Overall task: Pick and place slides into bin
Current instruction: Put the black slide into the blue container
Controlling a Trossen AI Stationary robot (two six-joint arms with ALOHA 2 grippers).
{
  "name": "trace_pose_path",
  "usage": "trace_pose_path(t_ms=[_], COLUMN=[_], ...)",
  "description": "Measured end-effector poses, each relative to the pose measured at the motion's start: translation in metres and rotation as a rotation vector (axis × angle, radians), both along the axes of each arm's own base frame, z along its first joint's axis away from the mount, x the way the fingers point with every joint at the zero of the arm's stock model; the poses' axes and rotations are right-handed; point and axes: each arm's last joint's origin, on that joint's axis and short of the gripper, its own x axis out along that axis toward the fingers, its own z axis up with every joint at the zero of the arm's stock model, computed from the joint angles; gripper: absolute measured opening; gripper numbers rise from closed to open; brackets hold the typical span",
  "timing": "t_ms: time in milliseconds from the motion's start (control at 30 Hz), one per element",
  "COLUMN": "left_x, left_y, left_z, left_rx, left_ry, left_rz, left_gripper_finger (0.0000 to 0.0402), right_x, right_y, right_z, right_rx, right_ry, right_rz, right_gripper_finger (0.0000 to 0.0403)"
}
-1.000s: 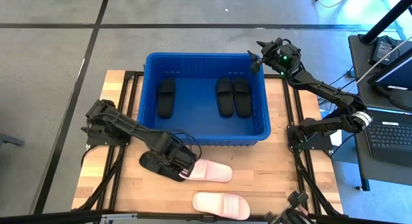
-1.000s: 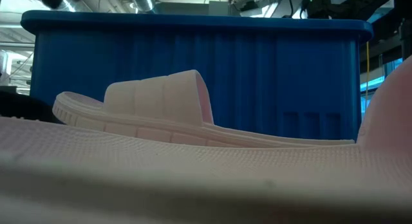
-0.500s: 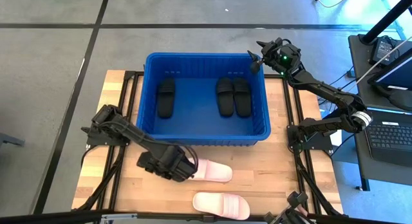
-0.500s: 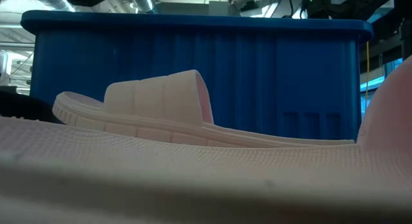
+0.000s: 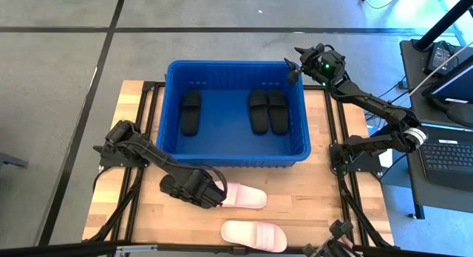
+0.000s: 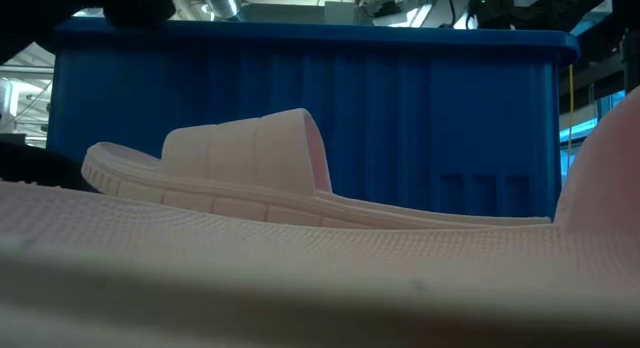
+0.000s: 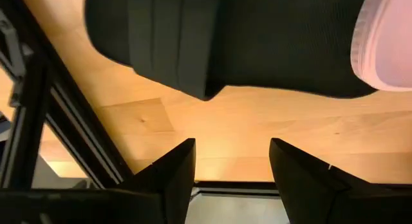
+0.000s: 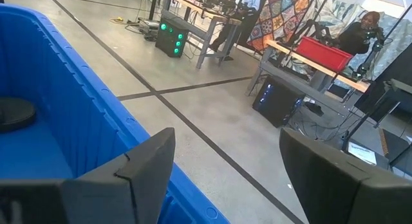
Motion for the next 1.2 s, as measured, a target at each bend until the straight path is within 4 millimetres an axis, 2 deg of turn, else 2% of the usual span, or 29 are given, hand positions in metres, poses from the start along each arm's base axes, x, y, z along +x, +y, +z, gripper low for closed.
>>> trace_pose_path(t_ms=[233,333,567,1033,1200], left_x=[-0.006,-0.007,-0.011,-0.028,-0.029], left_y=[0.004,0.004,0.006,0.013,0.013], left_z=[-0.021,-0.027,-0.033,-0.06,-0.064], left_rx=[0.037,0.05,0.07,0.054,0.053], left_ry=[0.038,0.028,0.053,0.197,0.194], left_rz=[0.016,0.009,0.029,0.106,0.106], left_gripper_finger=[0.0244,0.0254,0.0253,0.0251,0.0227], right_x=[0.0,0.0,0.0,0.0,0.0], right_y=[0.0,0.0,0.0,0.0,0.0], right_z=[0.0,0.0,-0.001,-0.002,-0.002], right_rx=[0.001,0.004,0.007,0.012,0.014], right_ry=[0.001,0.003,0.006,0.01,0.011], right_rz=[0.001,0.0,0.0,0.0,0.0], right_gripper_finger=[0.0279,0.0279,0.0279,0.0279,0.0279])
